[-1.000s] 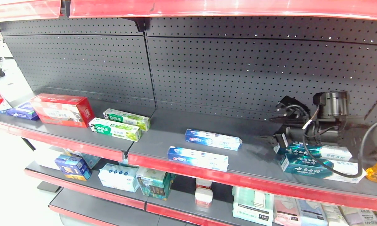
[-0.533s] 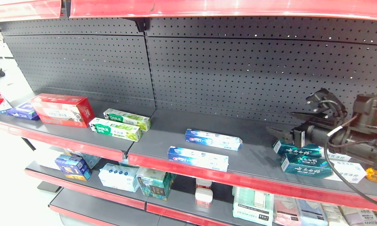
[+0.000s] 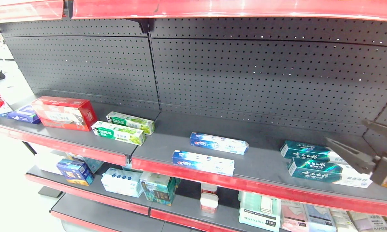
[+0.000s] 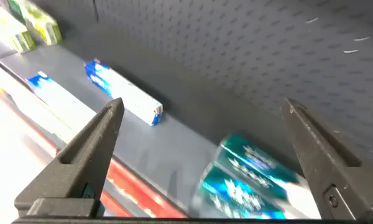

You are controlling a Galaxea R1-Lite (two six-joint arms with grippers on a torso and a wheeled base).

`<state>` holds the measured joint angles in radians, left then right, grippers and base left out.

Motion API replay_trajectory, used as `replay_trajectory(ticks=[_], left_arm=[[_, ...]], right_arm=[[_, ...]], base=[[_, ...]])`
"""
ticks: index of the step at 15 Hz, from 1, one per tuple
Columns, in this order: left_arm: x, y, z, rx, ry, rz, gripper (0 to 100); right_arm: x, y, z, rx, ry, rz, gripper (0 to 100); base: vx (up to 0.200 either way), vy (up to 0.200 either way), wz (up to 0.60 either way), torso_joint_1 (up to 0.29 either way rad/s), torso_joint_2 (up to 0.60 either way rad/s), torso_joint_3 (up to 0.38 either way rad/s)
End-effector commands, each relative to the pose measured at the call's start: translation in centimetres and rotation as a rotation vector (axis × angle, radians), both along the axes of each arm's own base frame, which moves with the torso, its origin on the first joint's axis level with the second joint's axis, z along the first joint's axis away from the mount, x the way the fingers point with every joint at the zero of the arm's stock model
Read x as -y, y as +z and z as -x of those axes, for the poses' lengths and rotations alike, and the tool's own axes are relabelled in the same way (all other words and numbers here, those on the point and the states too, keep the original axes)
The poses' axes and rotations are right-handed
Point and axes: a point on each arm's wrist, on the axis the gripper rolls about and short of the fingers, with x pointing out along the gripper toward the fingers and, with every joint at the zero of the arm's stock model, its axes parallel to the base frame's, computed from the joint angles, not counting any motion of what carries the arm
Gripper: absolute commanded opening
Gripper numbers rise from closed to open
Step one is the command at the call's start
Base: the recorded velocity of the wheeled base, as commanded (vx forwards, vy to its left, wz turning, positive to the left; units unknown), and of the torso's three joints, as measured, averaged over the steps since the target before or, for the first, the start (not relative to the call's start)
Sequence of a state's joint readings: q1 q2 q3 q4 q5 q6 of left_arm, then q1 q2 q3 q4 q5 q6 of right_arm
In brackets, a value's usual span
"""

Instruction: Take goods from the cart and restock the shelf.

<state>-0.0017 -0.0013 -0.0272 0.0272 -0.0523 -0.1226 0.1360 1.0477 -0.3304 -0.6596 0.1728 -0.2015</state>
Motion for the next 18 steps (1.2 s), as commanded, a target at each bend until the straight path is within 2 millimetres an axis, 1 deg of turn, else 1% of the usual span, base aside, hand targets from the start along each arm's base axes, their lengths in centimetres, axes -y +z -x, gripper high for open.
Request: replay_trajectory(ticks=[1, 3, 5, 7, 9, 12, 15, 16, 17, 18], left_arm=[[0.0, 0.0, 0.0, -0.001, 0.000, 0.000, 100], [0.0, 0.0, 0.0, -0.001, 0.000, 0.000, 100], [0.0, 0.0, 0.0, -0.001, 0.000, 0.000, 100], [0.0, 0.0, 0.0, -0.001, 0.000, 0.000, 100], [0.0, 0.0, 0.0, -0.001, 0.000, 0.000, 100], [0.0, 0.0, 0.0, 0.003, -0.015, -0.037, 100], [0.0, 0.0, -0.1, -0.005, -0.010, -0.038, 100], [0.0, 0.1, -0.2, -0.024, -0.027, -0.070, 100], [0.0, 0.0, -0.1, -0.007, -0.025, -0.072, 100], [0.0, 0.0, -0.1, -0.012, -0.020, -0.047, 100]], right_arm=[[1.1, -0.5, 6.6, 0.065, -0.059, -0.012, 100], [1.5, 0.1, 8.1, 0.019, -0.105, -0.008, 100], [1.8, 0.1, 8.3, 0.004, -0.156, -0.005, 100], [2.0, -0.4, 8.8, 0.003, -0.213, -0.011, 100], [2.1, -1.9, 9.9, 0.012, -0.233, -0.013, 100], [2.0, -4.8, 11.7, 0.025, -0.225, -0.012, 100], [1.9, -7.3, 12.7, 0.014, -0.233, -0.013, 100], [1.9, -9.3, 14.1, -0.017, -0.230, -0.011, 100], [1.8, -10.3, 15.0, -0.025, -0.236, -0.012, 100], [1.8, -10.9, 15.5, -0.058, -0.247, -0.014, 100]], base=[[0.000, 0.000, 0.00, 0.000, 0.00, 0.000], [0.000, 0.000, 0.00, 0.000, 0.00, 0.000], [0.000, 0.000, 0.00, 0.000, 0.00, 0.000], [0.000, 0.000, 0.00, 0.000, 0.00, 0.000], [0.000, 0.000, 0.00, 0.000, 0.00, 0.000], [0.000, 0.000, 0.00, 0.000, 0.00, 0.000], [0.000, 0.000, 0.00, 0.000, 0.00, 0.000], [0.000, 0.000, 0.00, 0.000, 0.00, 0.000], [0.000, 0.000, 0.00, 0.000, 0.00, 0.000], [0.000, 0.000, 0.00, 0.000, 0.00, 0.000]])
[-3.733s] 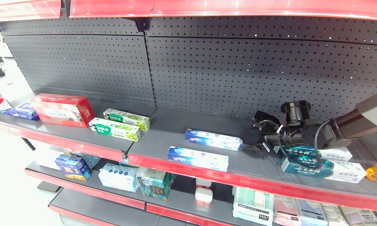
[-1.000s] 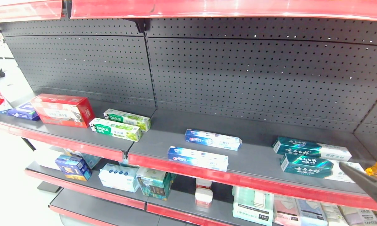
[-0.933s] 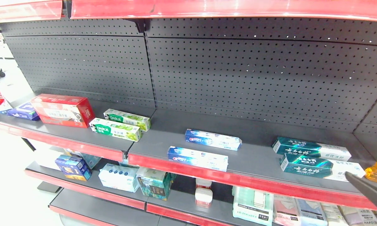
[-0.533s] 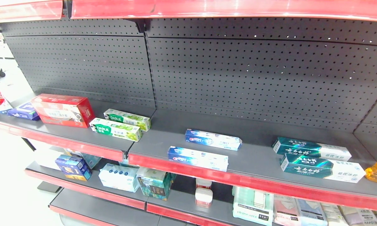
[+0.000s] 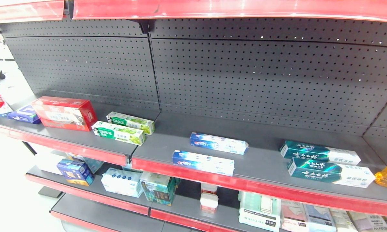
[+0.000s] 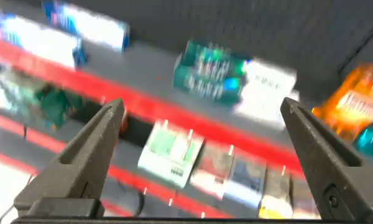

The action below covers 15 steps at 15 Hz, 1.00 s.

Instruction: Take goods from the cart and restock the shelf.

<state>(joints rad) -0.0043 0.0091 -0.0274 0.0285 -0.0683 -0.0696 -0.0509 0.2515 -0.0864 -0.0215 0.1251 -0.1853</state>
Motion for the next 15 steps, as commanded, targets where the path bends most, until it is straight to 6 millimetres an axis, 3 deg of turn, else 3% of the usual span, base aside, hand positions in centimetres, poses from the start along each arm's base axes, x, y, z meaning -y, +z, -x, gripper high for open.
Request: replay_trajectory(ticks=[1, 3, 5, 6, 8, 15], left_arm=[[0.0, 0.0, 0.0, -0.004, 0.001, 0.006, 100], [0.0, 0.1, -0.2, -0.024, -0.002, 0.007, 100], [0.1, 1.7, 0.1, 0.026, -0.030, -0.023, 100], [0.1, 5.7, -0.2, 0.024, -0.073, -0.023, 100], [0.2, 8.1, -0.9, 0.021, -0.082, -0.026, 100], [0.2, 9.0, -2.2, -0.034, -0.100, -0.027, 100]], right_arm=[[0.0, -1.7, 1.9, 0.030, -0.049, -0.010, 100], [0.1, -1.8, 1.9, 0.024, -0.074, -0.079, 100], [0.1, -1.9, 1.9, 0.020, -0.086, -0.141, 100], [0.1, -1.8, 1.6, -0.016, -0.097, -0.169, 100], [0.2, -2.1, 2.3, 0.080, -0.066, -0.121, 100], [0.5, -2.3, 2.2, 0.139, -0.160, -0.150, 100]], base=[[0.000, 0.000, 0.00, 0.000, 0.00, 0.000], [0.000, 0.000, 0.00, 0.000, 0.00, 0.000], [0.000, 0.000, 0.00, 0.000, 0.00, 0.000], [0.000, 0.000, 0.00, 0.000, 0.00, 0.000], [0.000, 0.000, 0.00, 0.000, 0.00, 0.000], [0.000, 0.000, 0.00, 0.000, 0.00, 0.000]])
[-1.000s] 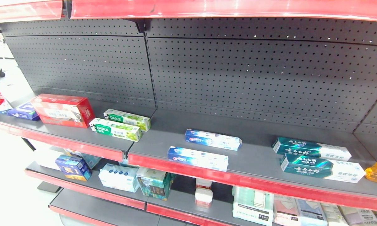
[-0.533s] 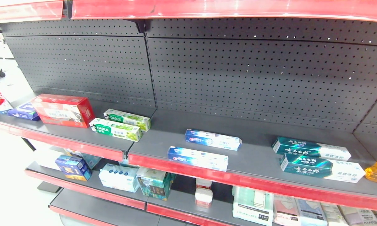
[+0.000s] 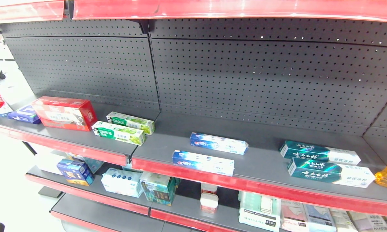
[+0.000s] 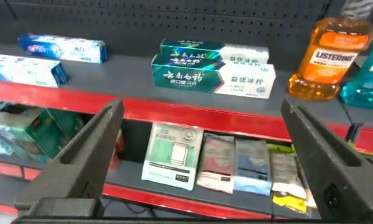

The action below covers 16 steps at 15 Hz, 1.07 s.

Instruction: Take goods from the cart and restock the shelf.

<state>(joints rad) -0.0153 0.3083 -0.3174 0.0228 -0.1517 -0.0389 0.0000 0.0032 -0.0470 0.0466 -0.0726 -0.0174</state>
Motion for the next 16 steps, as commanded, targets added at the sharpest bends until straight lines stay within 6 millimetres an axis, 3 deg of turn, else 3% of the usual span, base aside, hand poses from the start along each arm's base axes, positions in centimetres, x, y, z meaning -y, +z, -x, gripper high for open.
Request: replay_trajectory(ticks=[1, 7, 9, 11, 14, 16], left_arm=[[0.0, 0.8, -1.1, -0.048, -0.008, 0.002, 100], [0.1, 2.1, -4.0, -0.114, -0.029, 0.000, 100], [0.2, 2.2, -4.3, -0.123, -0.040, -0.001, 100], [0.2, 2.0, -4.4, -0.134, -0.041, -0.005, 100], [0.2, 2.0, -4.6, -0.138, -0.054, -0.013, 100], [0.2, 1.6, -4.6, -0.151, -0.064, -0.028, 100]], right_arm=[[0.0, -0.1, 0.0, 0.000, -0.007, -0.005, 100], [-0.1, -0.1, 0.0, 0.002, 0.030, 0.010, 100], [-0.1, 1.4, 0.2, 0.030, 0.025, 0.012, 100], [0.0, -0.4, -0.2, 0.006, 0.019, 0.004, 100], [-0.1, -0.1, -0.4, 0.001, 0.059, 0.047, 100], [0.0, -0.1, -0.3, 0.002, -0.026, -0.057, 100]], base=[[0.000, 0.000, 0.00, 0.000, 0.00, 0.000], [0.000, 0.000, 0.00, 0.000, 0.00, 0.000], [0.000, 0.000, 0.00, 0.000, 0.00, 0.000], [0.000, 0.000, 0.00, 0.000, 0.00, 0.000], [0.000, 0.000, 0.00, 0.000, 0.00, 0.000], [0.000, 0.000, 0.00, 0.000, 0.00, 0.000]])
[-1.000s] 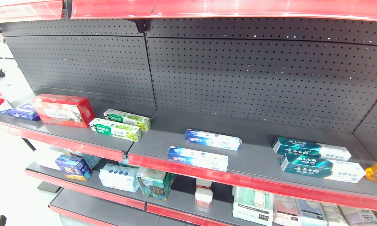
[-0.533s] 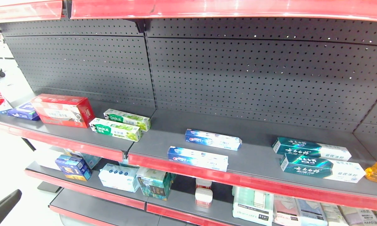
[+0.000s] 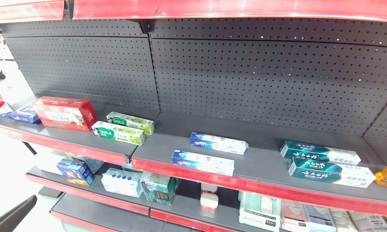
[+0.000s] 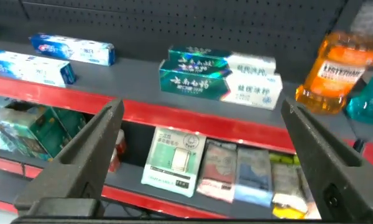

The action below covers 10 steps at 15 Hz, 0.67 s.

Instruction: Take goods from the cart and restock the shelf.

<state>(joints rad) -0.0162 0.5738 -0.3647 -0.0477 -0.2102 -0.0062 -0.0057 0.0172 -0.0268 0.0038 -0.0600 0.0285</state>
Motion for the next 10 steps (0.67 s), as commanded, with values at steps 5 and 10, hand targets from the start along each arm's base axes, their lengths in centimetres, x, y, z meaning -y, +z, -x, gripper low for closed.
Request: replay_trajectory(ticks=[5, 10], left_arm=[[0.1, -0.4, -0.1, -0.016, -0.036, -0.019, 100], [0.1, -0.2, -1.4, -0.048, -0.036, -0.014, 100]], right_arm=[[-0.1, -0.7, -0.1, -0.007, 0.069, 0.036, 100], [-0.1, -0.7, -0.1, -0.007, 0.063, 0.024, 100]], base=[[0.000, 0.000, 0.00, 0.000, 0.00, 0.000], [0.000, 0.000, 0.00, 0.000, 0.00, 0.000]])
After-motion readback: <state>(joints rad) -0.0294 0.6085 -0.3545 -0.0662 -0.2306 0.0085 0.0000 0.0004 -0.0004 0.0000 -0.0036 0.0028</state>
